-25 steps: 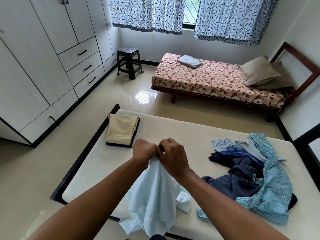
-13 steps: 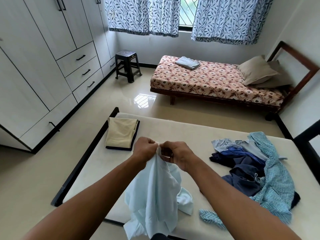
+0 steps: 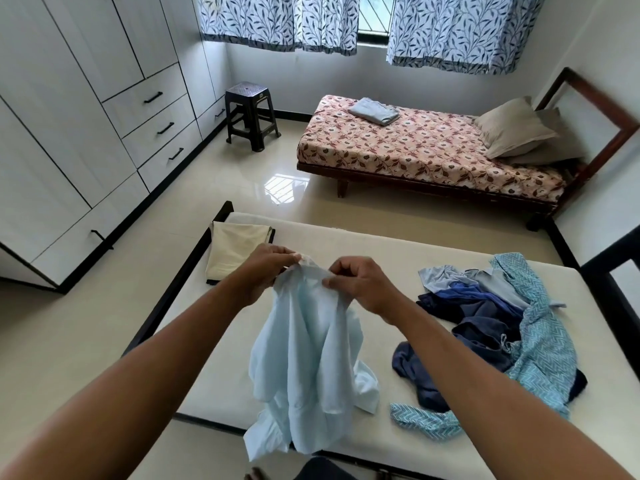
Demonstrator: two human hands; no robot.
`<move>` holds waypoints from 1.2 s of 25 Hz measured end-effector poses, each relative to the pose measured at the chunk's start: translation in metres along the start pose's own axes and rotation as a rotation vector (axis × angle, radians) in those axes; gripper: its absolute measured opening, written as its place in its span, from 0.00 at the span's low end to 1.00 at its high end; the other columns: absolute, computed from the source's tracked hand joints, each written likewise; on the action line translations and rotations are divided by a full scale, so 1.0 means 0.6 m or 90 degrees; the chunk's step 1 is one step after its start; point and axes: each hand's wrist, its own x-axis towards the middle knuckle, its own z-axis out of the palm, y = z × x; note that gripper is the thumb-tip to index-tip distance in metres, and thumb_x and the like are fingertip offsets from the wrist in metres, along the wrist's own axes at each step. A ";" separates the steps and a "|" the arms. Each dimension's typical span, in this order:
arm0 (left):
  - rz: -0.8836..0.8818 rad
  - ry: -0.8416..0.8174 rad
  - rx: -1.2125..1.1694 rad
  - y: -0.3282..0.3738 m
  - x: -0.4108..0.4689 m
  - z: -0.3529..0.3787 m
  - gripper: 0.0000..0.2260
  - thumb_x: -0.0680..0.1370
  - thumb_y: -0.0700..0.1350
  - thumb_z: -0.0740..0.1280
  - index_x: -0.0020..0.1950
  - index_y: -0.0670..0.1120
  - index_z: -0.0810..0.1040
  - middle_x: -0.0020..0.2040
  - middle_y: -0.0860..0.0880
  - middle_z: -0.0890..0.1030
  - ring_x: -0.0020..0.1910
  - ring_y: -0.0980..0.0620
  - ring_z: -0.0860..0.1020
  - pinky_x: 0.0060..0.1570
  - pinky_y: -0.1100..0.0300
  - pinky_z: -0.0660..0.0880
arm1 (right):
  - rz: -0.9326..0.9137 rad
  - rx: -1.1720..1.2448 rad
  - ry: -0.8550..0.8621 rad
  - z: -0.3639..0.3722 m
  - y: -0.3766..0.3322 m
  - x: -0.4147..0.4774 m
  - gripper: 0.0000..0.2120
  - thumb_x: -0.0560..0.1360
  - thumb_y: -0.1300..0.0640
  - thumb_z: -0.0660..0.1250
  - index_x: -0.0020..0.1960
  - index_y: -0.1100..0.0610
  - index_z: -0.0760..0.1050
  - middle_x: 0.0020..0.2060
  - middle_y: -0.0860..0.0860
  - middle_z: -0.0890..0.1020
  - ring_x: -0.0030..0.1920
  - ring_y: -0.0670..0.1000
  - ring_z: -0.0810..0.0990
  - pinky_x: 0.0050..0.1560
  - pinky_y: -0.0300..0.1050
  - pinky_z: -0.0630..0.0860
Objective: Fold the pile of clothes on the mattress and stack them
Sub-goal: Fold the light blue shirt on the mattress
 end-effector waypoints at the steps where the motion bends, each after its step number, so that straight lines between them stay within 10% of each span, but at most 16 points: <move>1: 0.005 -0.050 -0.003 -0.009 0.001 -0.006 0.07 0.80 0.43 0.72 0.55 0.40 0.85 0.48 0.43 0.85 0.43 0.50 0.83 0.41 0.60 0.79 | 0.000 0.030 0.015 -0.006 -0.010 0.003 0.07 0.77 0.58 0.73 0.42 0.59 0.82 0.35 0.49 0.80 0.37 0.47 0.77 0.39 0.45 0.75; 9: 0.183 -0.030 0.585 -0.113 0.010 -0.003 0.08 0.77 0.42 0.72 0.38 0.43 0.78 0.34 0.51 0.76 0.34 0.52 0.74 0.34 0.59 0.66 | 0.071 0.128 0.064 -0.022 -0.023 0.020 0.07 0.79 0.56 0.72 0.45 0.59 0.84 0.40 0.51 0.82 0.42 0.48 0.78 0.39 0.38 0.74; 15: 0.275 0.171 0.423 -0.101 0.001 -0.039 0.16 0.79 0.45 0.70 0.30 0.48 0.76 0.26 0.54 0.72 0.27 0.56 0.69 0.33 0.59 0.65 | 0.127 0.082 0.079 -0.058 -0.004 0.018 0.10 0.73 0.50 0.79 0.44 0.57 0.86 0.40 0.50 0.85 0.42 0.49 0.80 0.40 0.41 0.77; 18: 0.372 0.282 0.381 -0.038 0.002 -0.055 0.08 0.77 0.44 0.71 0.42 0.42 0.86 0.32 0.47 0.82 0.31 0.52 0.78 0.36 0.58 0.72 | 0.210 -0.033 0.019 -0.065 0.008 0.014 0.10 0.69 0.51 0.83 0.42 0.57 0.86 0.39 0.52 0.86 0.41 0.50 0.81 0.38 0.40 0.78; 24: 0.409 0.240 0.430 -0.013 0.008 -0.057 0.07 0.78 0.41 0.74 0.53 0.43 0.88 0.49 0.47 0.88 0.47 0.52 0.83 0.51 0.62 0.75 | 0.338 -0.214 -0.226 -0.032 0.016 0.026 0.11 0.69 0.60 0.82 0.48 0.64 0.86 0.41 0.59 0.86 0.40 0.55 0.85 0.50 0.54 0.86; 30: 0.482 0.242 0.493 -0.025 -0.005 -0.093 0.08 0.77 0.40 0.75 0.55 0.48 0.89 0.43 0.51 0.84 0.37 0.52 0.80 0.39 0.67 0.71 | 0.286 -0.059 -0.125 -0.067 0.009 0.051 0.08 0.73 0.55 0.80 0.47 0.59 0.87 0.45 0.57 0.87 0.43 0.52 0.84 0.47 0.48 0.84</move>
